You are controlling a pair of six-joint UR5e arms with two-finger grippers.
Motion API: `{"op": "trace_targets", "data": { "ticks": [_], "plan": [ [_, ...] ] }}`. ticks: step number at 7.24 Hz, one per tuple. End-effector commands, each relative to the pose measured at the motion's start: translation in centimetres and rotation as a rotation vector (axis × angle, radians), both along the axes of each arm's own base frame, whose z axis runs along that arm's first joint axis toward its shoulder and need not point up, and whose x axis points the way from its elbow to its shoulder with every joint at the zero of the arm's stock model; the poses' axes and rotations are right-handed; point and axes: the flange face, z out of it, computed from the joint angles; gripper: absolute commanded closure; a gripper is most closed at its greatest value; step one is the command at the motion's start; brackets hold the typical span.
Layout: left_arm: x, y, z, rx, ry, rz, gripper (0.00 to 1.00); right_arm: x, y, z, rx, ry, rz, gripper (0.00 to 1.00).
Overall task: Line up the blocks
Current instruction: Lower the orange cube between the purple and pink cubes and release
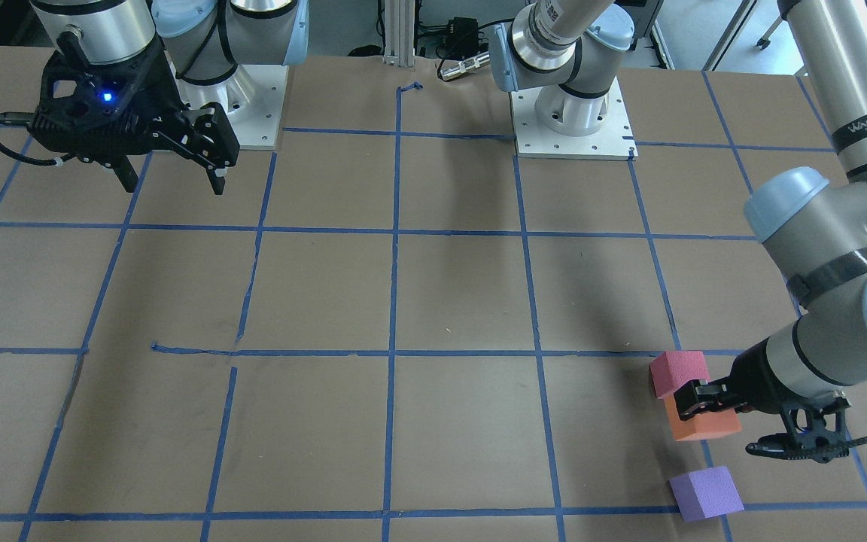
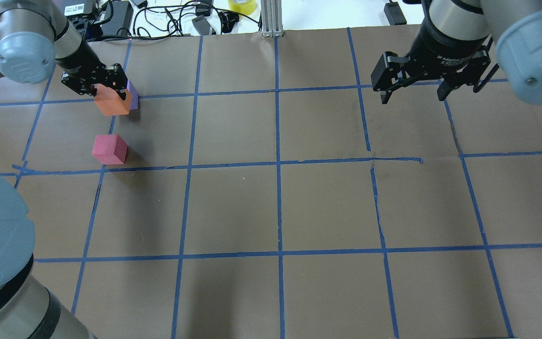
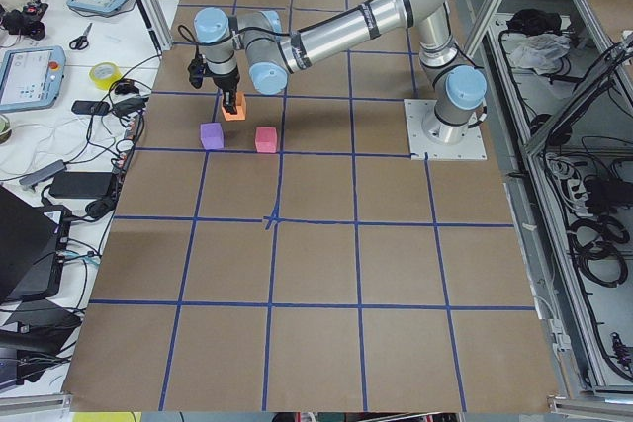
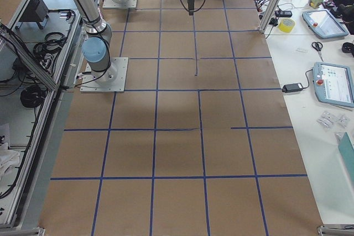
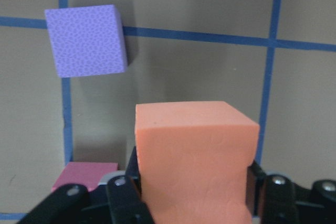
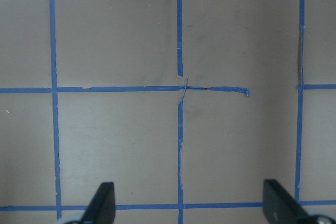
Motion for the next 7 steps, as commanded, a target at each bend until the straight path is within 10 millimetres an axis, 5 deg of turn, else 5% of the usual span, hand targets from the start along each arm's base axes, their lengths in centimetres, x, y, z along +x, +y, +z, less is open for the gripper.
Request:
{"op": "trace_targets", "data": {
  "ticks": [1, 7],
  "plan": [
    [1.5, -0.1, -2.9, -0.016, -0.006, -0.058, 1.00, 0.0, 0.0, 0.0, 0.001, 0.002, -0.001, 0.00],
    [1.7, -0.3, -5.2, -0.004, -0.001, -0.067, 1.00, -0.1, 0.0, 0.0, 0.001, -0.002, -0.002, 0.00]
  ]
}}
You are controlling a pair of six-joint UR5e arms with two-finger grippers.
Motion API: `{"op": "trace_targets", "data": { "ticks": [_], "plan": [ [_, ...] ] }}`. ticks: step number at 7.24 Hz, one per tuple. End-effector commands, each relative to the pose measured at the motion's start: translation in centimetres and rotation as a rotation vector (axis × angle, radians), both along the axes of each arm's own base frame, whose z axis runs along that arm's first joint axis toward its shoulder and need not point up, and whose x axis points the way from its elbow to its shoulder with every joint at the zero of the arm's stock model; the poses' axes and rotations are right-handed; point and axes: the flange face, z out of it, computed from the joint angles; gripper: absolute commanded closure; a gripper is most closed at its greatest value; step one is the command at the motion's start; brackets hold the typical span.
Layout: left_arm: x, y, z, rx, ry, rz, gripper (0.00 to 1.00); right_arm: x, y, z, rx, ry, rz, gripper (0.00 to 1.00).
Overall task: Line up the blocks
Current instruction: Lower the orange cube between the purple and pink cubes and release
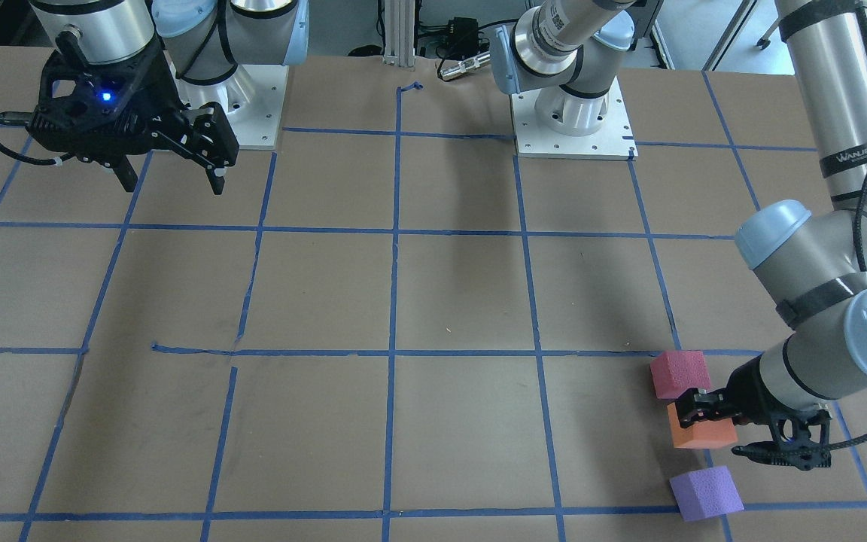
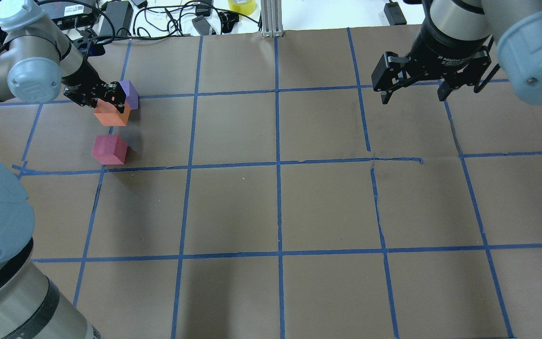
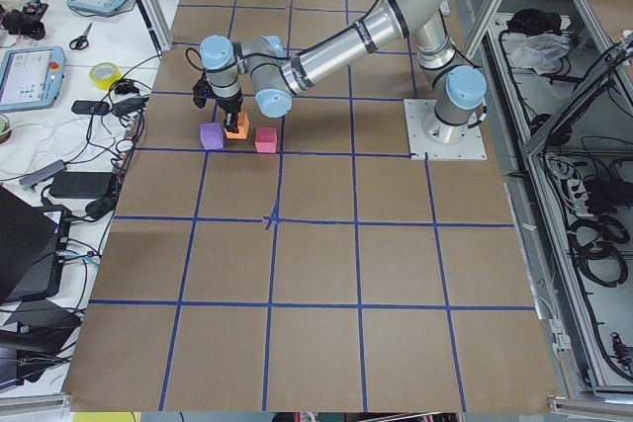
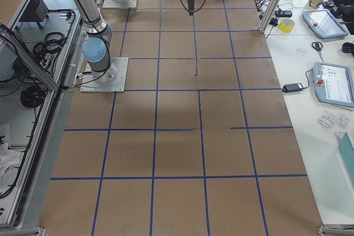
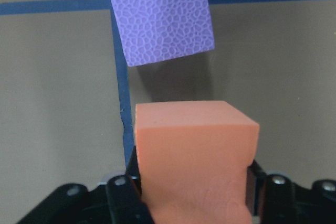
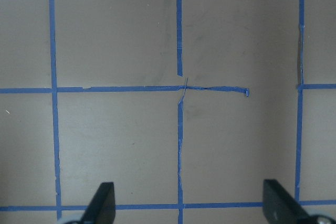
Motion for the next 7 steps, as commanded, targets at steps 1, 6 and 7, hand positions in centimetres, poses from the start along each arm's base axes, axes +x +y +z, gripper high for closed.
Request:
{"op": "trace_targets", "data": {
  "ticks": [1, 6, 7],
  "plan": [
    [0.3, 0.0, -1.0, 0.011, 0.004, 0.006, 1.00, 0.0, 0.0, 0.0, -0.002, 0.001, 0.000, 0.00],
    [1.3, 0.0, -3.2, 0.043, 0.017, 0.021, 1.00, 0.0, 0.0, 0.0, 0.000, 0.000, 0.000, 0.00],
    [1.3, -0.1, -3.5, 0.043, 0.017, 0.021, 1.00, 0.0, 0.0, 0.0, 0.000, 0.000, 0.000, 0.00]
  ]
}}
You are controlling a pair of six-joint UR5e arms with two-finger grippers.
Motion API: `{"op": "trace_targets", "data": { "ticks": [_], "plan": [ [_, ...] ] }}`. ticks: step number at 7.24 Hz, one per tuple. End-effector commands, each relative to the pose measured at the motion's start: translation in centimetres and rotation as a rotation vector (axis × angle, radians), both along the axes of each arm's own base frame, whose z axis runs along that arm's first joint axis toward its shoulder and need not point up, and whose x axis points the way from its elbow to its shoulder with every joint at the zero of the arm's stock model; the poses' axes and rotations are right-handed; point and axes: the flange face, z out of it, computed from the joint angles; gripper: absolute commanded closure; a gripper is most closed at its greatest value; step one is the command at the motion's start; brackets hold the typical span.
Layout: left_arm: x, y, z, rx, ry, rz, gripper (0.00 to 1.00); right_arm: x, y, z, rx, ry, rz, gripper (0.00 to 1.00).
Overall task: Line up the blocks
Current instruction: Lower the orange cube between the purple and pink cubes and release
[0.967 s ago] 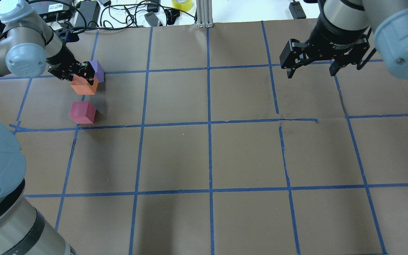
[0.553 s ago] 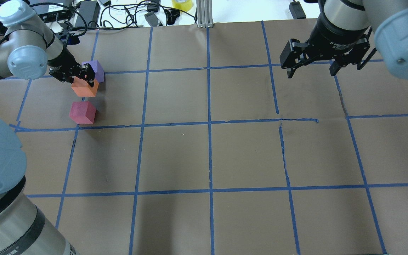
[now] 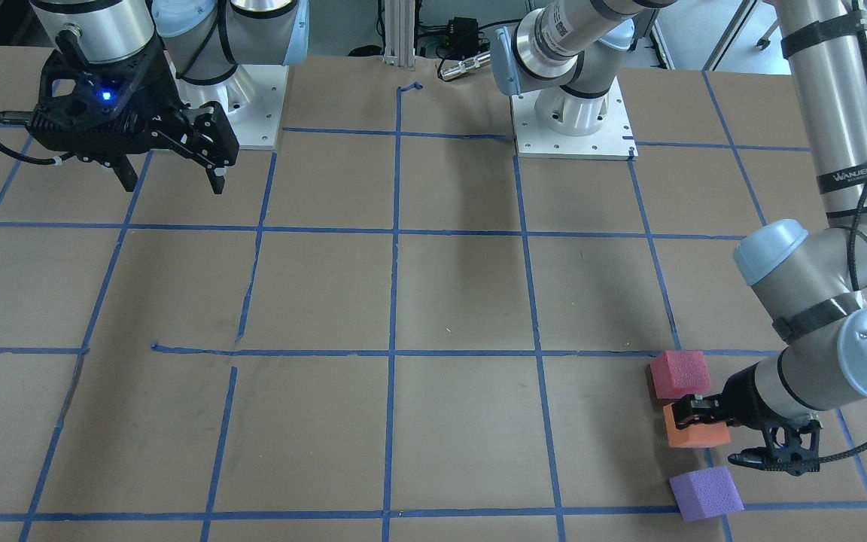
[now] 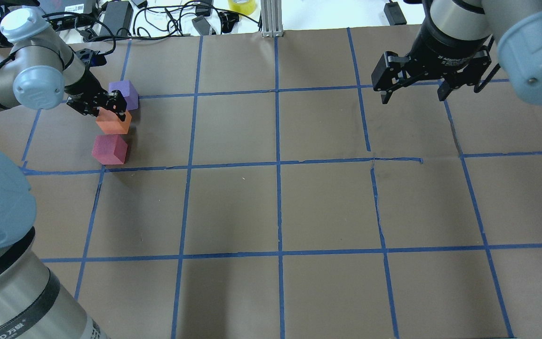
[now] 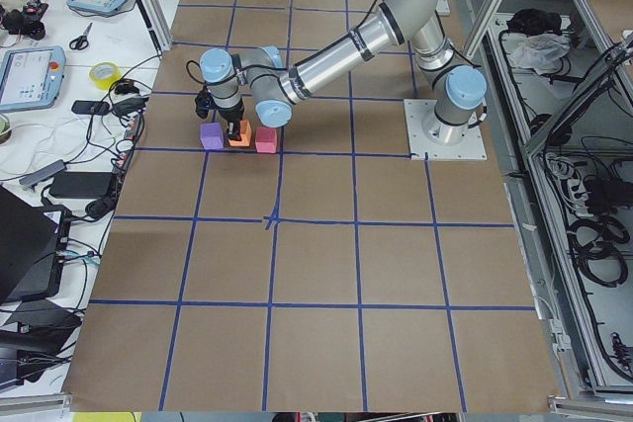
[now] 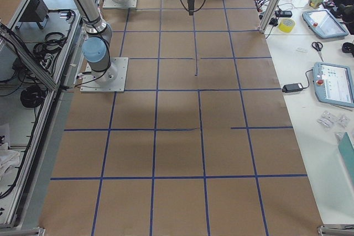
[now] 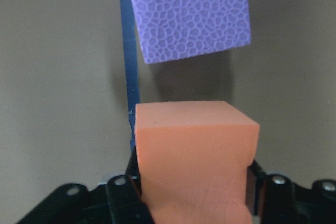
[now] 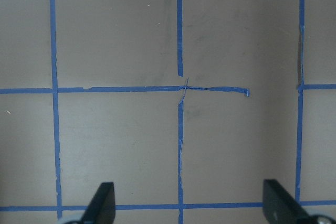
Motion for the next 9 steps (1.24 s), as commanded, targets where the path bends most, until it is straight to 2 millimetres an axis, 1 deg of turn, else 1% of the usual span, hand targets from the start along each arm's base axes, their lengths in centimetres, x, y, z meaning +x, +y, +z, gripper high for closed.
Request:
{"op": "trace_targets", "data": {
  "ticks": [1, 3, 4, 5, 6, 7, 9],
  "plan": [
    [0.1, -0.1, -1.0, -0.008, -0.004, -0.001, 1.00, 0.0, 0.0, 0.0, 0.001, 0.000, 0.000, 0.00],
    [0.0, 0.1, -1.7, 0.004, 0.000, 0.008, 1.00, 0.0, 0.0, 0.0, -0.002, -0.001, 0.000, 0.00],
    [0.0, 0.1, -1.7, 0.002, -0.002, -0.006, 0.85, 0.2, 0.1, 0.2, -0.004, -0.003, 0.002, 0.00],
    [0.0, 0.1, -2.1, 0.010, -0.003, 0.008, 0.23, 0.2, 0.0, 0.0, -0.002, -0.003, 0.002, 0.00],
    [0.1, 0.0, -2.0, 0.008, -0.006, 0.020, 0.03, 0.2, 0.0, 0.1, -0.004, -0.003, 0.002, 0.00],
    [0.3, -0.3, -0.9, -0.005, -0.023, 0.026, 0.00, 0.2, 0.0, 0.1, -0.004, -0.003, 0.002, 0.00],
    [0.4, 0.5, 2.4, 0.000, -0.070, 0.020, 0.00, 0.2, 0.0, 0.1, -0.006, -0.001, 0.002, 0.00]
  ]
}}
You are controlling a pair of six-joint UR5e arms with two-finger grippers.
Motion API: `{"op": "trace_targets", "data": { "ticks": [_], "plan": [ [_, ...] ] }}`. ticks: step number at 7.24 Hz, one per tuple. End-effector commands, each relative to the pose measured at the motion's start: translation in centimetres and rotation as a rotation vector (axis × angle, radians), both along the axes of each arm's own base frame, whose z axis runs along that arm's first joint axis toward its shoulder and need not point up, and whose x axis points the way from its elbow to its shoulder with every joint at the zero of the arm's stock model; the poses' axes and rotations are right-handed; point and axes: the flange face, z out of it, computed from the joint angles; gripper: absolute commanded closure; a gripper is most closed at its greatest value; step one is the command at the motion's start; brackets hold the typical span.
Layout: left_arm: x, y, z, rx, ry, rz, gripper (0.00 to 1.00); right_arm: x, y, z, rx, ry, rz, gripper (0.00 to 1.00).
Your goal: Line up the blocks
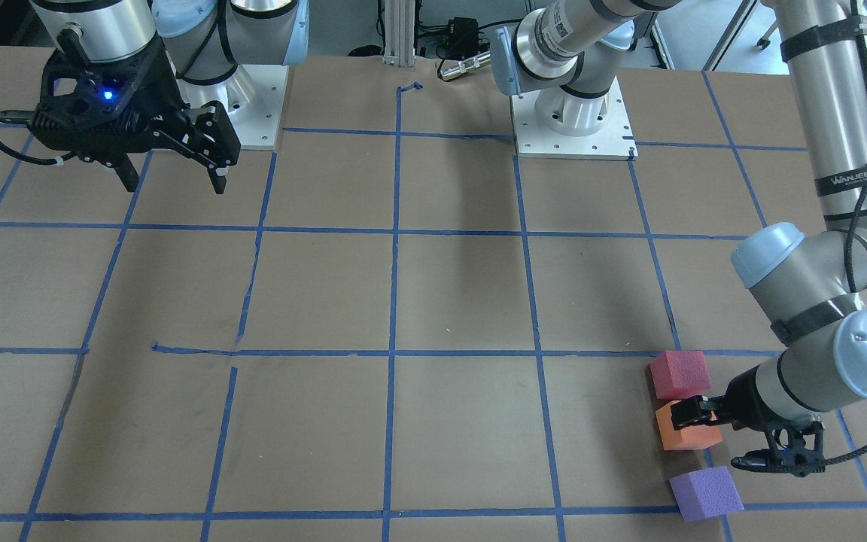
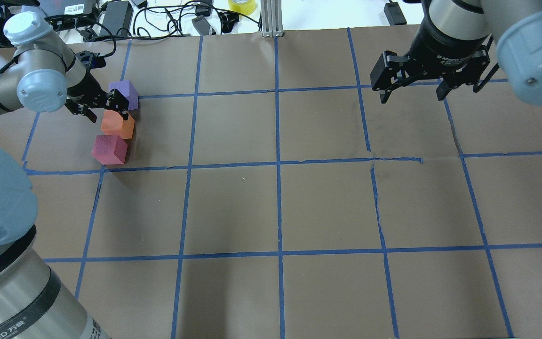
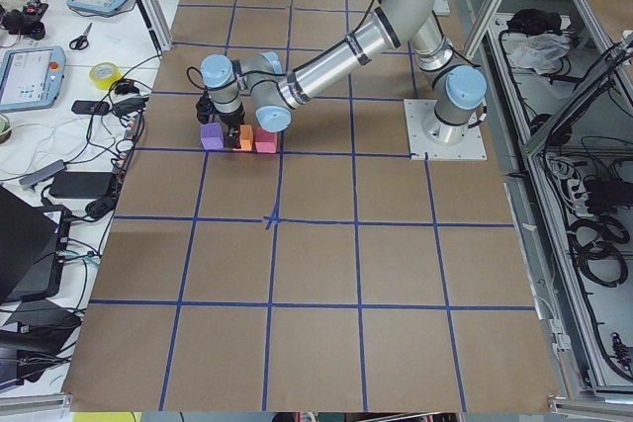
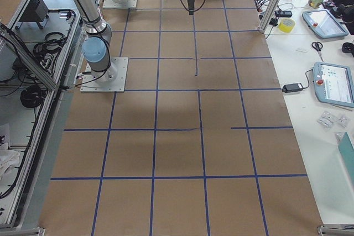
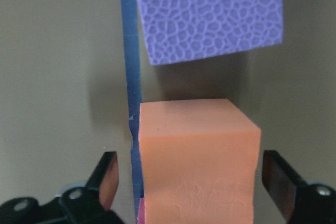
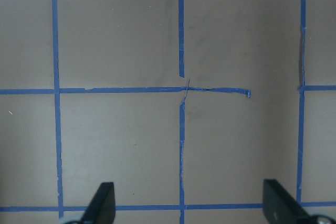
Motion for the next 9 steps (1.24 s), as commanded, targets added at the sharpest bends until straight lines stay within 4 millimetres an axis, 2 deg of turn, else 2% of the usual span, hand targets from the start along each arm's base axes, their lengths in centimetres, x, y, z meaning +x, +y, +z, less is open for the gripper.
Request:
{"op": "trace_targets", "data": {
  "ticks": [1, 2, 3, 4, 6, 7, 9],
  "plan": [
    [-1.4, 1.3, 5.2, 0.031, -0.017, -0.019, 0.00, 0.0, 0.0, 0.0, 0.001, 0.001, 0.000, 0.00],
    [-2.1, 2.4, 9.0, 0.056, -0.009, -0.024, 0.00, 0.0, 0.0, 0.0, 0.001, 0.001, 0.000, 0.00],
    [-4.1, 3.8, 13.2, 0.071, -0.006, -0.047, 0.00, 0.0, 0.0, 0.0, 0.001, 0.001, 0.000, 0.00],
    [-7.5, 5.8, 18.1, 0.067, -0.034, -0.093, 0.00, 0.0, 0.0, 0.0, 0.001, 0.001, 0.000, 0.00],
    [-15.0, 11.4, 25.2, 0.075, -0.057, -0.152, 0.00, 0.0, 0.0, 0.0, 0.001, 0.001, 0.000, 0.00],
    [-18.0, 13.7, 28.4, 0.017, -0.075, -0.157, 0.00, 0.0, 0.0, 0.0, 0.001, 0.001, 0.000, 0.00],
    [-23.4, 16.7, 30.4, -0.027, -0.063, -0.097, 0.00, 0.0, 0.0, 0.0, 0.001, 0.001, 0.000, 0.00]
  ]
}}
